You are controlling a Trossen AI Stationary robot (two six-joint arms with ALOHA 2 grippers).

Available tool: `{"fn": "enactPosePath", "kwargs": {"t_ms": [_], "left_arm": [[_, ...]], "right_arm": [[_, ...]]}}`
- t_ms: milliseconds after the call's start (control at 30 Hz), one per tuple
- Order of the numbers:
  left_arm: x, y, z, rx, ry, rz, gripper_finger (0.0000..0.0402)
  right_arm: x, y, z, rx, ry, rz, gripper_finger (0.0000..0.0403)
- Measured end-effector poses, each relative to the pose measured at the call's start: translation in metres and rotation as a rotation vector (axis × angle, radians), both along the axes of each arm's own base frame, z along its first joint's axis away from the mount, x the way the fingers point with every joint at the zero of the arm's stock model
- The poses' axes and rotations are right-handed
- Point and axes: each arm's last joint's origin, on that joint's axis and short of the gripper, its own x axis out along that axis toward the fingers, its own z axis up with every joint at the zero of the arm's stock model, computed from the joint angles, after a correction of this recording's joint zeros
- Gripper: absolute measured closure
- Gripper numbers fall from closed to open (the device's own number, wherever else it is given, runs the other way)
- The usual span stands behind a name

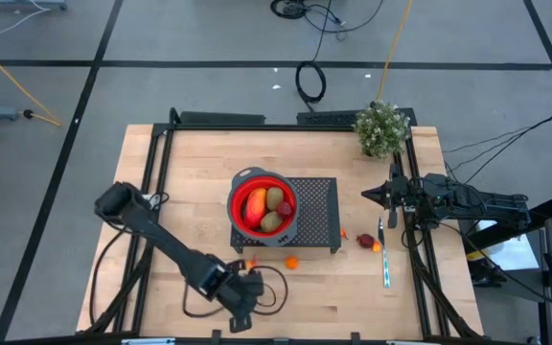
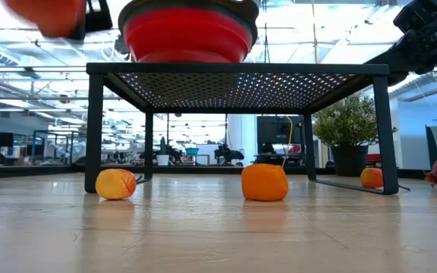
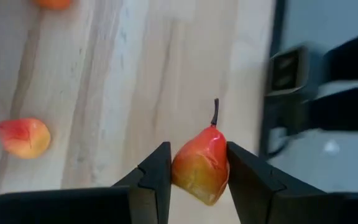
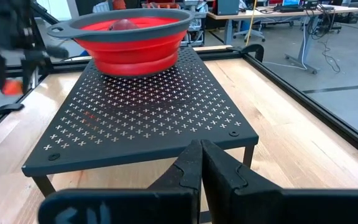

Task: Pick & Place Fruit
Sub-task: Put the peach into the red colander on the shelf

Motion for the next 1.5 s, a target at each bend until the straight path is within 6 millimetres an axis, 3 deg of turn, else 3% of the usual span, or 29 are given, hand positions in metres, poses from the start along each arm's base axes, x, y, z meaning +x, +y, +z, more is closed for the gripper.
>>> {"fn": "enactPosePath", "kwargs": {"t_ms": [200, 500, 1200, 1500], "left_arm": [[-0.004, 0.004, 0.047, -0.157, -0.184, 0.114, 0.0277], [-0.003, 0.010, 0.100, -0.155, -0.609, 0.230, 0.0277], [0.004, 0.011, 0.157, -0.020, -1.210, 0.227, 0.0277], [0.003, 0.011, 0.164, -0.008, -1.281, 0.208, 0.0277]], "right_arm": [[0.000, 0.000, 0.000, 0.000, 0.000, 0.000, 0.0403], [0.000, 0.000, 0.000, 0.000, 0.000, 0.000, 0.0403], [0.000, 0.000, 0.000, 0.000, 0.000, 0.000, 0.0403], [0.000, 0.000, 0.000, 0.000, 0.000, 0.000, 0.0403]]}}
